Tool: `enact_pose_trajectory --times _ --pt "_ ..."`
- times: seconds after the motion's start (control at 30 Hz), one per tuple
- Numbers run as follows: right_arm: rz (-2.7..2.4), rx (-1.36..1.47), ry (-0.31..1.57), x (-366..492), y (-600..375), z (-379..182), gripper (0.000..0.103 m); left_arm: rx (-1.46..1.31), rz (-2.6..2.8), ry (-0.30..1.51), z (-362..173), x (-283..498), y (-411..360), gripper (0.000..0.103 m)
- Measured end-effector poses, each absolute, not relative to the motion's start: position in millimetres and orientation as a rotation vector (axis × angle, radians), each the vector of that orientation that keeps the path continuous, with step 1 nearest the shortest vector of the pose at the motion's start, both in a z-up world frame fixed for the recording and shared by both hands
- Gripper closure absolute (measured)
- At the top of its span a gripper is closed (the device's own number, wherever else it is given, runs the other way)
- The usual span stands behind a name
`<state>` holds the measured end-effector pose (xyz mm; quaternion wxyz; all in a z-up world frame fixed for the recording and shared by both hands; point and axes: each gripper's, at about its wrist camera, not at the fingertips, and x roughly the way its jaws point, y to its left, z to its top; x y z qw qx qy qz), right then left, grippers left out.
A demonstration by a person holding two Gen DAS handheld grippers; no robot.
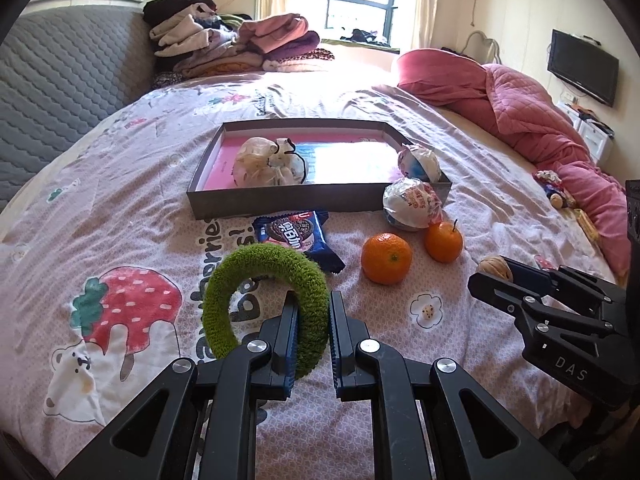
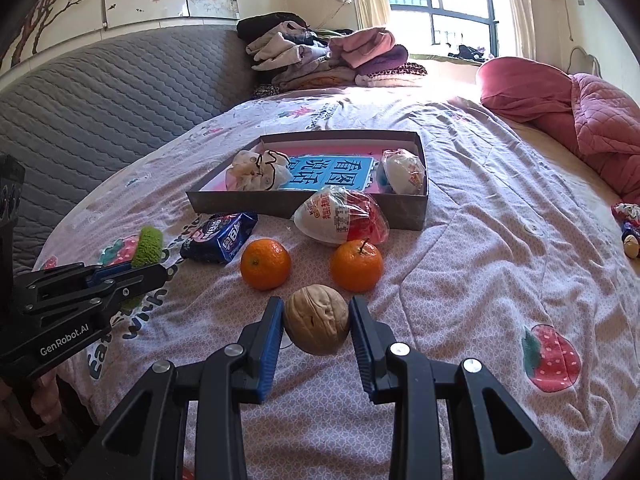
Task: Organize objects
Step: 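Lift the green ring with left tool while right tool lifts the walnut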
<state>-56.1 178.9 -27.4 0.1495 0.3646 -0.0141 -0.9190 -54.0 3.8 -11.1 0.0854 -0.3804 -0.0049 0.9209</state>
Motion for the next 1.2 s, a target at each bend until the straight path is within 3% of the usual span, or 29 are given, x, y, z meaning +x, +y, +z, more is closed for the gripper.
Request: enact_pose_trajectory --times 1.2 --pt "-2.64 0.998 -0.035 -60 149 -9 0.069 -1.093 2.793 -0.079 -5 -55 -14 0.09"
